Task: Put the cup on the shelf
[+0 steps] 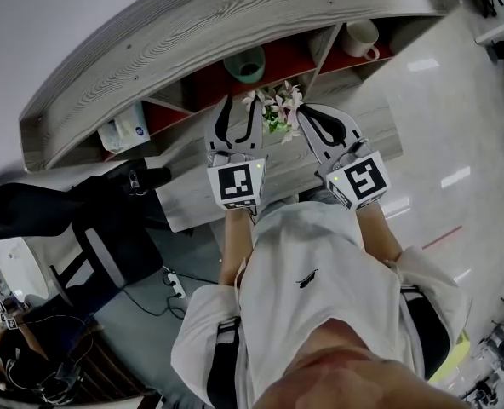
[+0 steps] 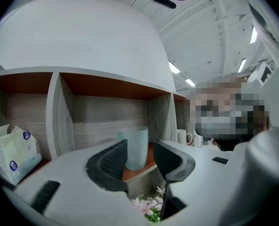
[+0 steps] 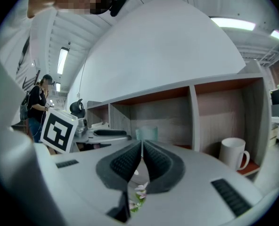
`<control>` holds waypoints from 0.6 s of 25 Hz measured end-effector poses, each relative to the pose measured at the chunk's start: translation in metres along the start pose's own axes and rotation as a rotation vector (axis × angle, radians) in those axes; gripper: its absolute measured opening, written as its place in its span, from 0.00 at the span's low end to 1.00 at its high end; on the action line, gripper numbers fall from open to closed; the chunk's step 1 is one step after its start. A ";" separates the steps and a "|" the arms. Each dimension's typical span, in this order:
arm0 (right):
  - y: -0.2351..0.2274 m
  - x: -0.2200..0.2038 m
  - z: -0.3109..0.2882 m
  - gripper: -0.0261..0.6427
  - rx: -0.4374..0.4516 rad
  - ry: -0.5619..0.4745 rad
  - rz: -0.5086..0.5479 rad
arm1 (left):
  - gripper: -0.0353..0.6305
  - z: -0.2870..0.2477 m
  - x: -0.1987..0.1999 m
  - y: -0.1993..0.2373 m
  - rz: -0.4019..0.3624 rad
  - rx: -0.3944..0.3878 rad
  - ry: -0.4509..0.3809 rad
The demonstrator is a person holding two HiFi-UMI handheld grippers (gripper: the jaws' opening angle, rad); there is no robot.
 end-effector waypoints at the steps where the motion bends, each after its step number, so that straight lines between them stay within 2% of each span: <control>1: 0.001 0.000 0.001 0.09 -0.001 -0.003 0.000 | 0.33 0.004 0.001 -0.001 -0.004 -0.005 -0.003; 6: 0.008 0.007 0.006 0.09 0.001 -0.026 0.012 | 0.21 0.023 0.008 -0.005 -0.036 -0.029 -0.027; 8: 0.011 0.010 0.007 0.09 0.007 -0.039 0.020 | 0.17 0.030 0.013 -0.008 -0.026 -0.043 -0.045; 11: 0.014 0.013 0.009 0.09 0.007 -0.049 0.022 | 0.14 0.040 0.018 -0.014 0.010 -0.063 -0.062; 15: 0.017 0.011 0.011 0.09 0.002 -0.042 0.027 | 0.12 0.052 0.017 -0.020 0.010 -0.095 -0.058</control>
Point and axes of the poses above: the fingertips, and each gripper's own axes: z backward along the fingers, y to its left, x out of its top, the point moved 5 cm from there along z, backward along the fingers, and after that the axes turned 6 degrees about -x, right-handed, at the moved point
